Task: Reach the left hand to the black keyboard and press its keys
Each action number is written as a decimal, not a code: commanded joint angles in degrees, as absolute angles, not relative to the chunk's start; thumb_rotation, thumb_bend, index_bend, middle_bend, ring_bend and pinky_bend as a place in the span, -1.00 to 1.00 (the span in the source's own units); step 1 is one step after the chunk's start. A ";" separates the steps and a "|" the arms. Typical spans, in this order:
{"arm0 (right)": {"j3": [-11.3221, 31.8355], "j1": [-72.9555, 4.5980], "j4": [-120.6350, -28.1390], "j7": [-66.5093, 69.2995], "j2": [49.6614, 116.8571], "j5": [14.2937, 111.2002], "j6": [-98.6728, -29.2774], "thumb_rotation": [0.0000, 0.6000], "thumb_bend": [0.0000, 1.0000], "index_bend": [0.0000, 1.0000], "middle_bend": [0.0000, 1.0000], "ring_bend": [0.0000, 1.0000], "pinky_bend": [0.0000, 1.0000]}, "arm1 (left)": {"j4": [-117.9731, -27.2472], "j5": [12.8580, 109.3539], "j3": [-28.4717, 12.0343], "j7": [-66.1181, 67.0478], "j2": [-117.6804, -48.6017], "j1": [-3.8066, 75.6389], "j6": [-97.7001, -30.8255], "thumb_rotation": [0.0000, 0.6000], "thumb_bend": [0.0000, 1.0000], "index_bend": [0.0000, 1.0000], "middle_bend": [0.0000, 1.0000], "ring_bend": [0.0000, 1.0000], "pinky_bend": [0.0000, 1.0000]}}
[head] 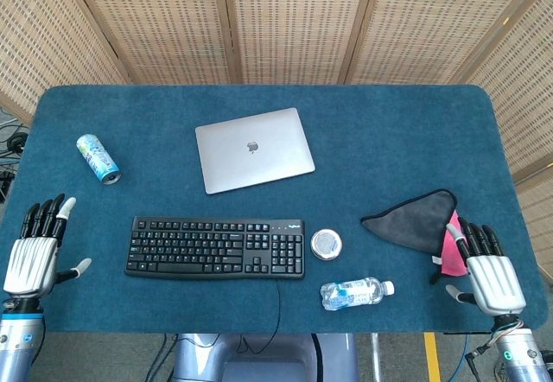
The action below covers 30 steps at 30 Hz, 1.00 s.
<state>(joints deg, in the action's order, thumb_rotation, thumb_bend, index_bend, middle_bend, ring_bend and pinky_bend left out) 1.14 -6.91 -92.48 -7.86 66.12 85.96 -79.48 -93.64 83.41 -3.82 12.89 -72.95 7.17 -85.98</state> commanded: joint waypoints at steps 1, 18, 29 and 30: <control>1.14 -6.90 -92.35 -7.73 66.08 85.77 -79.32 1.00 -0.97 -1.00 -1.00 -1.00 -1.00 | -93.64 83.21 -3.83 13.00 -72.97 7.23 -85.71 1.00 -0.69 -1.00 -1.00 -1.00 -1.00; 1.05 -6.91 -92.24 -7.58 66.07 85.89 -79.21 1.00 -0.97 -1.00 -1.00 -1.00 -1.00 | -93.99 83.11 -3.93 13.58 -73.03 7.18 -85.69 1.00 -0.68 -1.00 -1.00 -1.00 -1.00; 1.17 -6.93 -92.26 -7.21 65.99 85.61 -79.07 1.00 -0.98 -1.00 -1.00 -1.00 -1.00 | -95.94 83.56 -4.37 14.69 -73.32 7.84 -85.46 1.00 -0.17 -1.00 0.08 0.06 -0.33; 1.15 -6.93 -92.29 -7.23 66.00 85.63 -79.06 1.00 -0.98 -1.00 -1.00 -1.00 -1.00 | -96.64 83.52 -4.28 14.93 -72.88 8.08 -84.88 1.00 -0.10 -1.00 0.16 0.12 -0.29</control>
